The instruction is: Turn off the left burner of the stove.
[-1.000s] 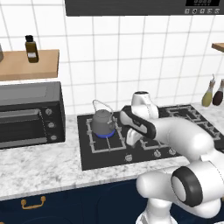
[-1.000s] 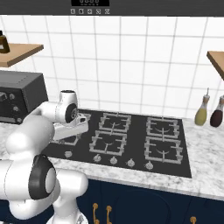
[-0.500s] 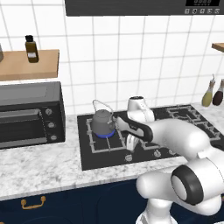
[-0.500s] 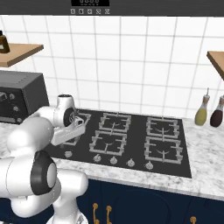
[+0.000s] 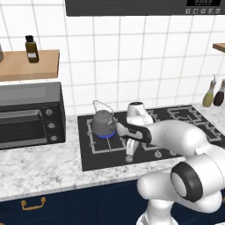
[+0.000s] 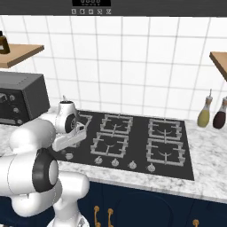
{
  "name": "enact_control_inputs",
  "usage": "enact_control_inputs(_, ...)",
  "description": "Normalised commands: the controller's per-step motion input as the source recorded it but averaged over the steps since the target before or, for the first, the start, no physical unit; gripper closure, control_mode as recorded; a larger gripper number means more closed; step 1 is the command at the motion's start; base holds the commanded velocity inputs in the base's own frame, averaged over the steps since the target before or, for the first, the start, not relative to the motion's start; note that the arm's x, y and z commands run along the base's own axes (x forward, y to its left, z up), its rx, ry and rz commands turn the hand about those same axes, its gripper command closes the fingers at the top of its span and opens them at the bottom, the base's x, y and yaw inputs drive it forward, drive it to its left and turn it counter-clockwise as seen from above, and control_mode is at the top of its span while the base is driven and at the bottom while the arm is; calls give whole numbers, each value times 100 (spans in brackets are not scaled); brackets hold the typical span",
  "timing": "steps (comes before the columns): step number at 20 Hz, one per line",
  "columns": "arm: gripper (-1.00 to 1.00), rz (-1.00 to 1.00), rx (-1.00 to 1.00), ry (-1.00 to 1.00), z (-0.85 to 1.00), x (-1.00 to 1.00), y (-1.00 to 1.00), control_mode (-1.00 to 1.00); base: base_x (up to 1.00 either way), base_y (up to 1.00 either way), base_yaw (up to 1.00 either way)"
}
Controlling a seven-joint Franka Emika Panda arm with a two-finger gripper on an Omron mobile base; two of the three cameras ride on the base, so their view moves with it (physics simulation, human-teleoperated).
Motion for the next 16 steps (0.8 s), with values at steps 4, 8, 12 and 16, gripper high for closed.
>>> enact_control_inputs(4, -100, 1, 0, 0, -19, 0, 4, -100, 0, 0, 0)
enact_control_inputs(8, -100, 1, 0, 0, -18, 0, 1, -100, 0, 0, 0)
enact_control_inputs(12, -100, 1, 0, 0, -14, 0, 1, -100, 0, 0, 0)
enact_control_inputs(16, -100, 1, 0, 0, -9, 0, 1, -100, 0, 0, 0)
